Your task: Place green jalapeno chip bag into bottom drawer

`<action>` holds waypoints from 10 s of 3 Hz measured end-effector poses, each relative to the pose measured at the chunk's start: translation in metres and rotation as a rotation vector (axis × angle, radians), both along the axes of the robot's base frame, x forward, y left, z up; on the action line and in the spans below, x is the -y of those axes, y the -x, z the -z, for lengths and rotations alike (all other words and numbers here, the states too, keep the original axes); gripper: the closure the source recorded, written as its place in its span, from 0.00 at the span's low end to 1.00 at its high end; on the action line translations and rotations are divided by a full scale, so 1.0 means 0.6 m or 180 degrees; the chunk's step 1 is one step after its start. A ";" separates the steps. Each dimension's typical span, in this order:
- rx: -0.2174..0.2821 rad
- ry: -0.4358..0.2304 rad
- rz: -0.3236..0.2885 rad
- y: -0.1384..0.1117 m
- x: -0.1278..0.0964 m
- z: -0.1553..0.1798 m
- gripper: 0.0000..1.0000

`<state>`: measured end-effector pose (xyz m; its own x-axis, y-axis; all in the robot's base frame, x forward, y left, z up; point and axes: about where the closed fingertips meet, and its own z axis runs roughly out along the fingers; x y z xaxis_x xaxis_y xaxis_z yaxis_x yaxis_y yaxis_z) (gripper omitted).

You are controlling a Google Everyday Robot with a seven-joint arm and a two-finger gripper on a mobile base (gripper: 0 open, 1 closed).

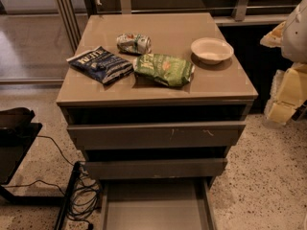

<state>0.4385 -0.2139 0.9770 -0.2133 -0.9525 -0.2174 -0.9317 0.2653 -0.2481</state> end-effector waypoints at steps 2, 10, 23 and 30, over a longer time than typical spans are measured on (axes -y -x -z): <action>0.0412 -0.0757 -0.0714 -0.094 -0.123 0.000 0.00; 0.0411 -0.1131 -0.0835 -0.358 -0.306 0.200 0.00; 0.0967 -0.1652 -0.0949 0.030 -0.273 0.170 1.00; 0.0060 -0.2262 -0.0259 0.058 -0.229 0.712 1.00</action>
Offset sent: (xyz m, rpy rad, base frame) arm 0.0984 0.1204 0.0005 0.4111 -0.1832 0.3190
